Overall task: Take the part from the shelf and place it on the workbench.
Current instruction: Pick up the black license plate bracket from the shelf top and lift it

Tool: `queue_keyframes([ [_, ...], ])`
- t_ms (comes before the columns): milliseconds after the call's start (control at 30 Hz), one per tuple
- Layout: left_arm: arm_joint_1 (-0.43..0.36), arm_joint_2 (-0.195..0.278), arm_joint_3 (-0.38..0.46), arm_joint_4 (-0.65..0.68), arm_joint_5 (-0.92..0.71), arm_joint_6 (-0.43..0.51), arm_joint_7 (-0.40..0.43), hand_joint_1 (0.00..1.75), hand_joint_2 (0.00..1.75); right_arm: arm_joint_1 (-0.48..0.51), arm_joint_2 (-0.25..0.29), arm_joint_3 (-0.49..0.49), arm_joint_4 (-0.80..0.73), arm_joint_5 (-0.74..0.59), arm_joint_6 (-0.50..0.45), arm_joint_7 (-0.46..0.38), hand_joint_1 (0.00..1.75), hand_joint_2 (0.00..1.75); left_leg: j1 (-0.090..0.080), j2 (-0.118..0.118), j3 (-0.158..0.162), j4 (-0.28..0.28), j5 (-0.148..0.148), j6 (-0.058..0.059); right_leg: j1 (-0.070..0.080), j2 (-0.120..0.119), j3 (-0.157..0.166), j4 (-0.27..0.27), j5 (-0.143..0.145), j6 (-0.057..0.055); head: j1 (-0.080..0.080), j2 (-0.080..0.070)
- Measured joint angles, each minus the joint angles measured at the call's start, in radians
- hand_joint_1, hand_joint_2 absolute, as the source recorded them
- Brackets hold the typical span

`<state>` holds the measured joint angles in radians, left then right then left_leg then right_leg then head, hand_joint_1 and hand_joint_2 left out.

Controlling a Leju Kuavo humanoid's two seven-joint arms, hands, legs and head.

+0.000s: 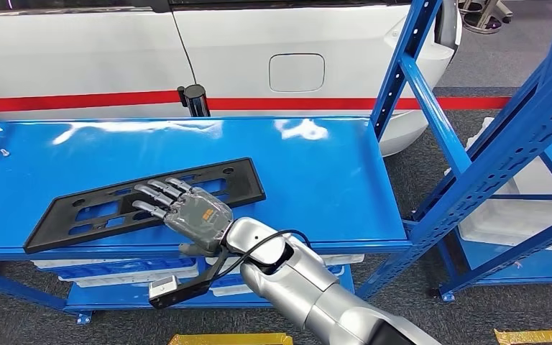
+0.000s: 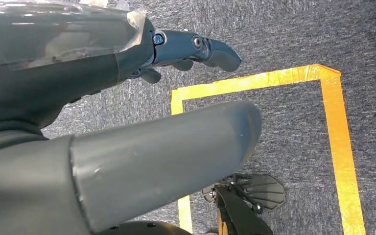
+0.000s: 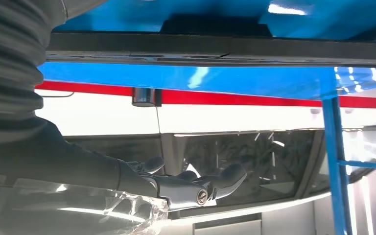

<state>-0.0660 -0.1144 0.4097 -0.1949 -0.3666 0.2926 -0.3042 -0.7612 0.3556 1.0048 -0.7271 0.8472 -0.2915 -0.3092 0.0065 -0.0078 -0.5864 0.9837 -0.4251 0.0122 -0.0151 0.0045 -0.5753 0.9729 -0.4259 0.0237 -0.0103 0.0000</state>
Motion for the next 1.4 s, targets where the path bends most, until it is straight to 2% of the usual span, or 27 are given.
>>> queue_keyframes([
  [233,-0.001,-0.002,0.000,0.000,-0.009,-0.001,0.001,0.00,0.00,-0.021,0.000,0.023,0.062,-0.017,-0.041,0.022,0.00,1.75,0.000,0.000,0.000,0.000,0.000,0.000,0.000,0.000,0.000,0.000,0.000,0.000,0.000,0.000],
  [533,-0.002,-0.003,0.000,0.000,-0.010,-0.002,0.001,0.00,0.00,-0.028,0.000,0.036,0.102,-0.017,-0.049,0.030,0.00,1.75,0.000,0.000,0.000,0.000,0.000,0.000,0.000,0.000,0.000,0.000,0.000,0.000,0.000,0.000],
  [767,-0.002,-0.004,0.000,0.000,-0.016,-0.006,-0.006,0.00,0.00,-0.052,0.000,0.061,0.137,0.007,-0.124,0.117,0.00,1.75,0.000,0.000,0.000,0.000,0.000,0.000,0.000,0.000,0.000,0.000,0.000,0.000,0.000,0.000],
  [900,-0.003,-0.007,0.000,0.000,-0.021,-0.008,-0.006,0.00,0.00,-0.074,0.000,0.078,0.163,0.009,-0.136,0.150,0.00,1.75,0.000,0.000,0.000,0.000,0.000,0.000,0.000,0.000,0.000,0.000,0.000,0.000,0.000,0.000],
  [1400,-0.017,-0.019,0.000,0.000,-0.038,-0.021,-0.010,0.00,0.00,-0.140,-0.003,0.093,0.285,-0.016,-0.171,0.170,0.00,1.75,0.000,0.000,0.000,0.000,0.000,0.000,0.000,0.000,0.000,0.000,0.000,0.000,0.000,0.000],
])
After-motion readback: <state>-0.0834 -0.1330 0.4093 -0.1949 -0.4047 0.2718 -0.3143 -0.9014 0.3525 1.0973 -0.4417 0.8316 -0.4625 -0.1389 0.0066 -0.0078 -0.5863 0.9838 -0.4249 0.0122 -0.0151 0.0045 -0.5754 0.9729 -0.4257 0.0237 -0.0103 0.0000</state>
